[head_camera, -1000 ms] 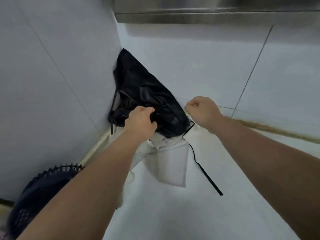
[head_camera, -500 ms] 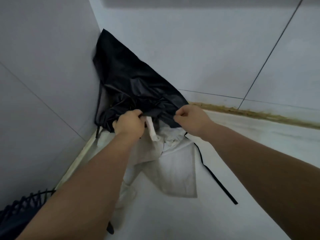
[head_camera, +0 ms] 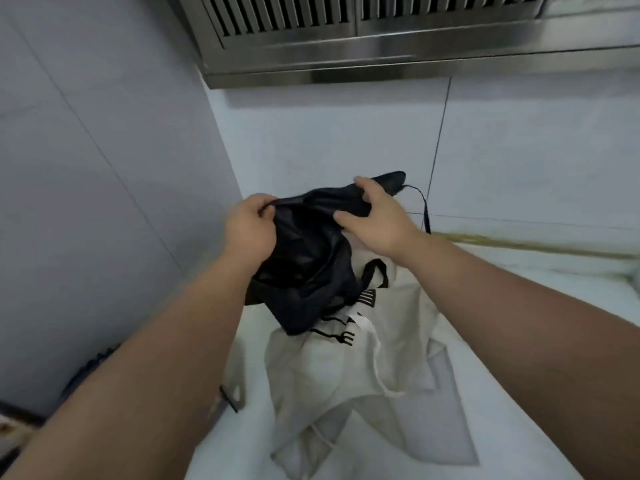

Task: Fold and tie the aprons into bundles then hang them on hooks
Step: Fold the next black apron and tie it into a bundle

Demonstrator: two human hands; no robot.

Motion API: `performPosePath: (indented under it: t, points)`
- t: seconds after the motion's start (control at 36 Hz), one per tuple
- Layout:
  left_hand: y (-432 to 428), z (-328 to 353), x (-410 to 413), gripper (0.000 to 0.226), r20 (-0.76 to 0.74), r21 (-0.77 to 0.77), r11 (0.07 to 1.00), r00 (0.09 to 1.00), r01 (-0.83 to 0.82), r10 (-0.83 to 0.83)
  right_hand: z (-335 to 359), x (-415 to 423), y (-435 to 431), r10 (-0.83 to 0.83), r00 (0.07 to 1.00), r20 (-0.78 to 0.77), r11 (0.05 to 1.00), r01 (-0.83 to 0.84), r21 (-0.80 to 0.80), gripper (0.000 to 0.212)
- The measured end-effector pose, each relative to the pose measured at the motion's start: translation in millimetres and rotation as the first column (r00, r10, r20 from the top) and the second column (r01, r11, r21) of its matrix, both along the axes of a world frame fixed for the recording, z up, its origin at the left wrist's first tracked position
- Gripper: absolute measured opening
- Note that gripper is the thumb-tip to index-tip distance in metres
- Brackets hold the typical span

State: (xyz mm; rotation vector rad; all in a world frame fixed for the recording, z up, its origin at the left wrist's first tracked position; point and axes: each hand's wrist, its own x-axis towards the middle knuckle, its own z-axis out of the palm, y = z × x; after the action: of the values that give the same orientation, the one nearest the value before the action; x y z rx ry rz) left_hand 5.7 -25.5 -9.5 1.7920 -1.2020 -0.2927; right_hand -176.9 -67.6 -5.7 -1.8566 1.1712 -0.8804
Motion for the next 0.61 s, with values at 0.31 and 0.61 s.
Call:
performPosePath:
  t: [0.31, 0.61]
  points:
    - [53.5, 51.5, -68.6, 0.028, -0.496, -0.394, 0.858, 0.71, 0.328, -0.499, 23.6, -20.3, 52.6, 0.171, 0.985, -0.021, 0.972, -0.165, 0.165, 0.1]
    - [80.0, 33.7, -118.0, 0.019, -0.071, -0.13, 0.932, 0.935, 0.337, -0.348, 45.1, -120.4, 73.7, -0.556, 0.792, -0.251, 0.787, 0.404, -0.467, 0.039]
